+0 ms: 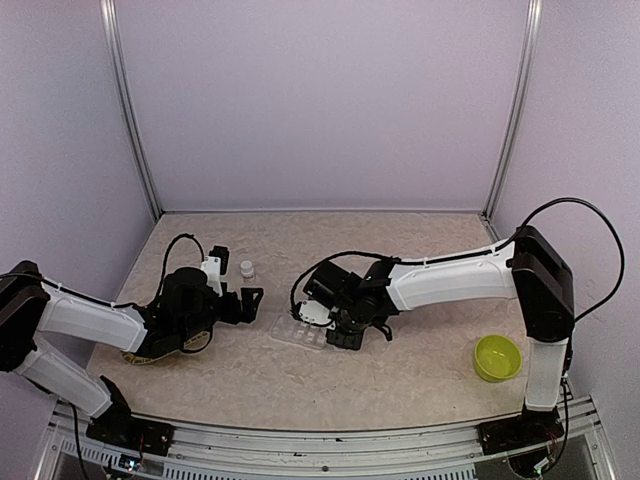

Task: Sort the pills into containers
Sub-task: Pour the pill into the compartment of the pill container.

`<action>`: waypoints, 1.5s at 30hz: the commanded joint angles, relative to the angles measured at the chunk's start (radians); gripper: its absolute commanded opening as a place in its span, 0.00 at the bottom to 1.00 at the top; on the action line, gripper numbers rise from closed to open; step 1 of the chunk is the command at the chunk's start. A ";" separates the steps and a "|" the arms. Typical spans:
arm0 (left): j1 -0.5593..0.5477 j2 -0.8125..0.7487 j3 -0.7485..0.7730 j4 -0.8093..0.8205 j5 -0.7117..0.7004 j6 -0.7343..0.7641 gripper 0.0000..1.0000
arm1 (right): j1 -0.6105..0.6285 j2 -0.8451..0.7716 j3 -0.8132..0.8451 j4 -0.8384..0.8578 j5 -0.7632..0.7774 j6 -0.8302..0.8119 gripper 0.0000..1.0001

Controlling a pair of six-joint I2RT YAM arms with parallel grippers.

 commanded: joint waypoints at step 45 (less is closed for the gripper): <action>0.008 -0.002 0.016 0.015 0.005 0.003 0.99 | 0.029 0.010 -0.033 0.045 0.020 -0.017 0.07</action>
